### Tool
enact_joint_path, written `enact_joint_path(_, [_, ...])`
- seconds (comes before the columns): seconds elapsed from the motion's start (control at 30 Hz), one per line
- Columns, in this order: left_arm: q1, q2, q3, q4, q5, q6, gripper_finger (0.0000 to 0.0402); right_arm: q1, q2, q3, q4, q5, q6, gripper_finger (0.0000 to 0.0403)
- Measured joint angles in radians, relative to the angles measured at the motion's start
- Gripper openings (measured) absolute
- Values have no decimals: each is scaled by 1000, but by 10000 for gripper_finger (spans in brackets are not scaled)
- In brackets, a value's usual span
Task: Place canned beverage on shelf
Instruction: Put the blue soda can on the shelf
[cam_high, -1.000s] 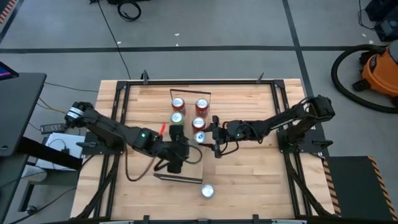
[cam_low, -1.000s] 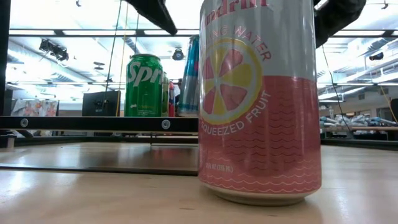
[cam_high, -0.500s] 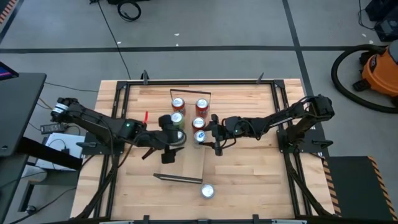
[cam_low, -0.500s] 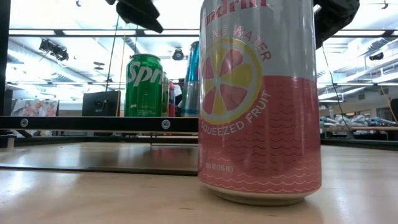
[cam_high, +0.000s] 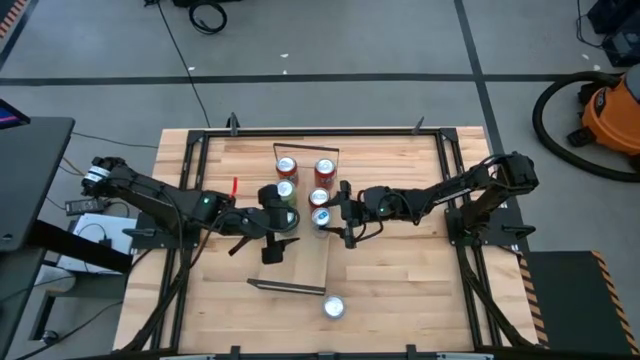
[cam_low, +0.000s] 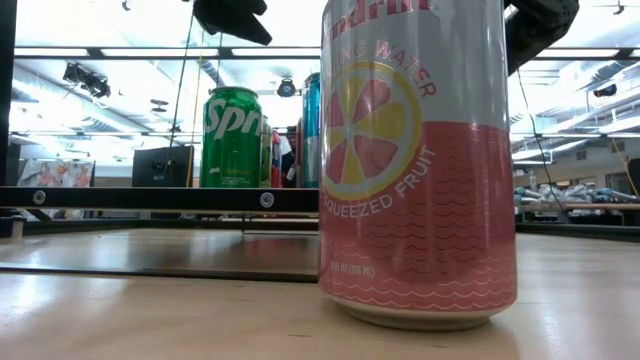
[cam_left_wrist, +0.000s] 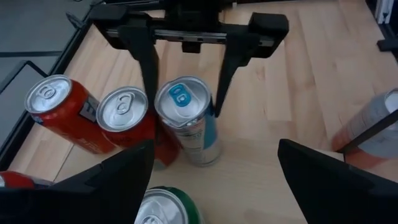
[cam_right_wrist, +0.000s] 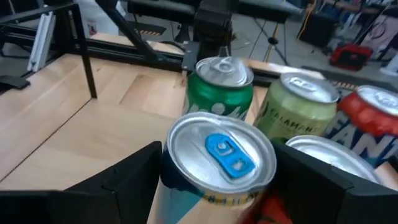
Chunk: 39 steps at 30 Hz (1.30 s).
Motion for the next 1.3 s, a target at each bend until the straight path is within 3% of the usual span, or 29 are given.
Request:
enact_joint_path(0.43, [15,14,0,69,11,-35,352,-2,0,0,142,-33,-35,299])
enact_joint_path(0.63, [62,57,0,98,81,-53,352,-10,-2,13,156,-36,-73,299])
enact_joint_path(0.9, [101,128,81,44,158,40,352,15,-149,34,-105,56,-101,299])
enact_joint_path(1.13, [165,179,103,8,247,149,352,100,-298,33,-472,242,40,299])
enact_joint_path(1.3, [193,196,103,52,257,233,352,182,-340,31,-573,302,160,299])
